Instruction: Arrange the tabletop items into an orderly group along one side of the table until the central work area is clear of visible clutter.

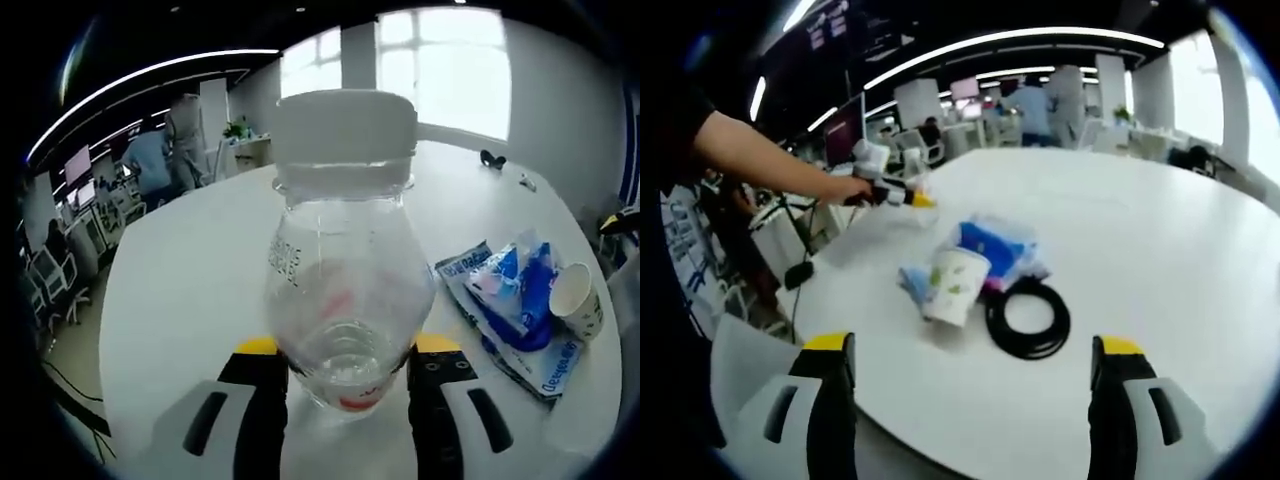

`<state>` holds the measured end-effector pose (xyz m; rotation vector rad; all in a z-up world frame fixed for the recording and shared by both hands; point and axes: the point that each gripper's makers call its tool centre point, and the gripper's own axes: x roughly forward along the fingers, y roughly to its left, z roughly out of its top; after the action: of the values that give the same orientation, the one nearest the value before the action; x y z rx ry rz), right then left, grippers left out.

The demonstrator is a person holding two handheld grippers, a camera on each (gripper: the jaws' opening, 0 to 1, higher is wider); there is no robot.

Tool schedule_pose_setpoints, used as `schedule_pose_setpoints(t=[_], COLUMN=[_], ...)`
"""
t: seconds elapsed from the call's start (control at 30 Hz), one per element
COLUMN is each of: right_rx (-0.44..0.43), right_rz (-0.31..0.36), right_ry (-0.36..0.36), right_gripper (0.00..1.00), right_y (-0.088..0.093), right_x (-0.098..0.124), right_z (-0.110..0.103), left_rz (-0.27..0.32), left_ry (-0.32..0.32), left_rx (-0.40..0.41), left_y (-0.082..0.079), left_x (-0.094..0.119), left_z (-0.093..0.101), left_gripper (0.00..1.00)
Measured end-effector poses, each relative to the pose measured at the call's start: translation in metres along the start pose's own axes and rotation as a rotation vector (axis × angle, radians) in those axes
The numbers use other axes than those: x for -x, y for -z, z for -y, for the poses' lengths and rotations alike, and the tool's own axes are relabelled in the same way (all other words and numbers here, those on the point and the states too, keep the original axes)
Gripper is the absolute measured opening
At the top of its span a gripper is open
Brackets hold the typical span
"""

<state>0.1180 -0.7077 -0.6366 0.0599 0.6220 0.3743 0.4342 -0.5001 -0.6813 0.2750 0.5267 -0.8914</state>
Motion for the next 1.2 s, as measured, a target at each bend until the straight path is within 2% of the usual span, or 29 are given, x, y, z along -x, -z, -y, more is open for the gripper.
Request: schedule_pose_setpoints(t=[0.1,0.13,0.23,0.37,0.43,0.47,0.5,0.53,1.2], right_rx=[0.003,0.004,0.006,0.004,0.004,0.005,0.006,0.005,0.005], right_rz=[0.003,0.002,0.001,0.005,0.006,0.008,0.009,0.008,-0.003], right_ry=[-0.006,-0.006,-0.007,-0.006,-0.007,-0.007,-0.007,-0.007,0.006], right_gripper=[0.96,0.96,0.96,0.96,0.96,0.96,0.95,0.95,0.95], right_y=[0.000,0.000,0.000,0.000,0.000,0.000,0.000,0.001,0.003], right_x=[0.001,0.001,0.003,0.004,0.004,0.005,0.005,0.005,0.007], right_z=[-0.002,-0.002,-0.003,-0.003,-0.005,-0.006,-0.006,-0.006,-0.003], left_rz=[-0.018,-0.015,-0.007,-0.019,-0.039,-0.061,-0.058,-0.052,-0.052], left_ry=[-0.016,-0.018,-0.020,-0.013,-0.038,-0.071,-0.103,-0.071,-0.013], left_rx=[0.057,0.060,0.027,0.029,0.016,-0.027,-0.027,-0.004,-0.049], left_y=[0.005,0.005,0.002,0.002,0.004,0.007,0.006,0.006,0.002], left_x=[-0.001,-0.001,0.002,0.003,0.004,0.006,0.007,0.005,-0.001], left_z=[0.000,-0.001,0.003,0.007,0.003,-0.004,-0.008,-0.002,-0.006], left_gripper=[0.61,0.62,0.59,0.56,0.51,0.46,0.44,0.43,0.42])
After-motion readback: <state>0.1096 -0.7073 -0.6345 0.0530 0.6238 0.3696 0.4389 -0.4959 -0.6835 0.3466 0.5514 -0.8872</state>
